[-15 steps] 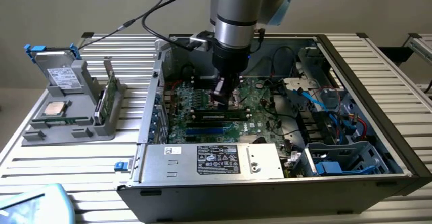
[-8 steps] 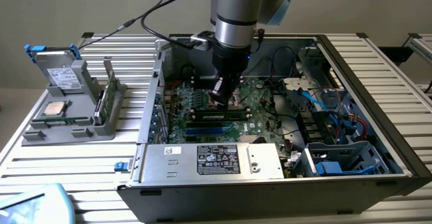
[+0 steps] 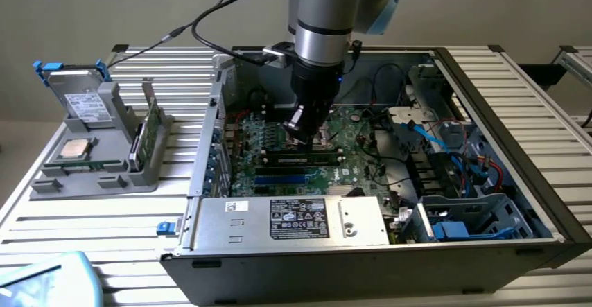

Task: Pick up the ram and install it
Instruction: 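Press down the ram until it locks into place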

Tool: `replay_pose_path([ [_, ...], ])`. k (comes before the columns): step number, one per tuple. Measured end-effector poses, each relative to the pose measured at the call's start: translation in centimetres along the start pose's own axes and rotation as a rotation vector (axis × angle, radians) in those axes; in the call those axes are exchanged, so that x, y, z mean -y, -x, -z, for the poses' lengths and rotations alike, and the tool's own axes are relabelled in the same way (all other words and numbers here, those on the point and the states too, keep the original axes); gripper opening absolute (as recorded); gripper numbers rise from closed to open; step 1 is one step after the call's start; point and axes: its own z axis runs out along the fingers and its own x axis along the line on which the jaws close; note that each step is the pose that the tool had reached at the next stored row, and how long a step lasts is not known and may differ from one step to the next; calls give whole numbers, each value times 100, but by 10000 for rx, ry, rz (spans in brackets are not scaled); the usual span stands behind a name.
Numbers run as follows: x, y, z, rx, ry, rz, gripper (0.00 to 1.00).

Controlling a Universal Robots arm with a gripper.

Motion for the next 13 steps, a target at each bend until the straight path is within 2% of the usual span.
replay_pose_path([
  [8, 0, 0, 0, -6, 42, -817, 10],
  [10, 1, 0, -1, 24, -3, -979, 10],
  [13, 0, 0, 0, 127, -117, -1228, 10],
])
